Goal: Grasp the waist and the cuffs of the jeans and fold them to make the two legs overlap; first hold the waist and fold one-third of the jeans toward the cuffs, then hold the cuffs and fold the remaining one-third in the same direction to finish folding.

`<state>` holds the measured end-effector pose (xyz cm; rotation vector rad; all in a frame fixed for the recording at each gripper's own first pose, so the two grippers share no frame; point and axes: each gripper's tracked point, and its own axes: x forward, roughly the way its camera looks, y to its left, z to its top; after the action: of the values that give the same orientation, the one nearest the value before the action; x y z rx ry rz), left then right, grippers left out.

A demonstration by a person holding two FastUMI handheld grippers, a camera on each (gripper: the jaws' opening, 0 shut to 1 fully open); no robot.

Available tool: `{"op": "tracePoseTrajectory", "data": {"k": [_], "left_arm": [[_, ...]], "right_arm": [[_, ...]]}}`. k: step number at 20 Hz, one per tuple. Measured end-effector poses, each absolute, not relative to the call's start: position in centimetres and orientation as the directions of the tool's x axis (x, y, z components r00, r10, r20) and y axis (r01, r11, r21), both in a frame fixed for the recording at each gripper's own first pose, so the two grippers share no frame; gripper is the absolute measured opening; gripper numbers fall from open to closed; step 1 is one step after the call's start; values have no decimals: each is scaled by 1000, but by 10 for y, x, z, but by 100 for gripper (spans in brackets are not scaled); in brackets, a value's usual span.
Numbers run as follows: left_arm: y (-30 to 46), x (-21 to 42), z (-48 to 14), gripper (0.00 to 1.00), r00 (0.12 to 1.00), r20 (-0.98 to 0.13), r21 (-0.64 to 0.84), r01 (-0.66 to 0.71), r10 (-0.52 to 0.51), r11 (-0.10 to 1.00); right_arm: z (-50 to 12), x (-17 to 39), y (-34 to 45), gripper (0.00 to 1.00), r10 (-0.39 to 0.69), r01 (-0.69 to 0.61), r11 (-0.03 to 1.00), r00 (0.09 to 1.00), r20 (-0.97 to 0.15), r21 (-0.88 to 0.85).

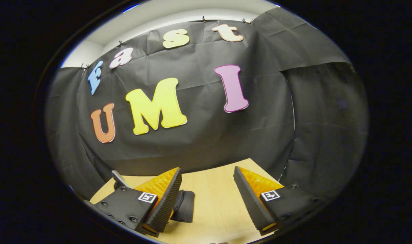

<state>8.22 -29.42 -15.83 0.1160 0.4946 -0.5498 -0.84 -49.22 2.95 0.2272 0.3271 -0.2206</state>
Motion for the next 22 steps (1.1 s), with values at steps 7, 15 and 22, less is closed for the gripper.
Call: {"op": "tracePoseTrajectory", "data": {"k": [7, 15, 22], "left_arm": [[-217, 84, -21, 99, 894, -229, -150, 359, -386, 921], [-81, 76, 92, 98, 994, -64, -209, 69, -84, 975], [-75, 47, 91, 98, 996, -77, -181, 19, -33, 983]], "right_arm": [[41, 17, -464, 95, -88, 157, 964, 950, -299, 215], [66, 56, -404, 95, 7, 51, 968, 973, -230, 244], [60, 52, -371, 96, -17, 66, 979, 969, -247, 193]]}}
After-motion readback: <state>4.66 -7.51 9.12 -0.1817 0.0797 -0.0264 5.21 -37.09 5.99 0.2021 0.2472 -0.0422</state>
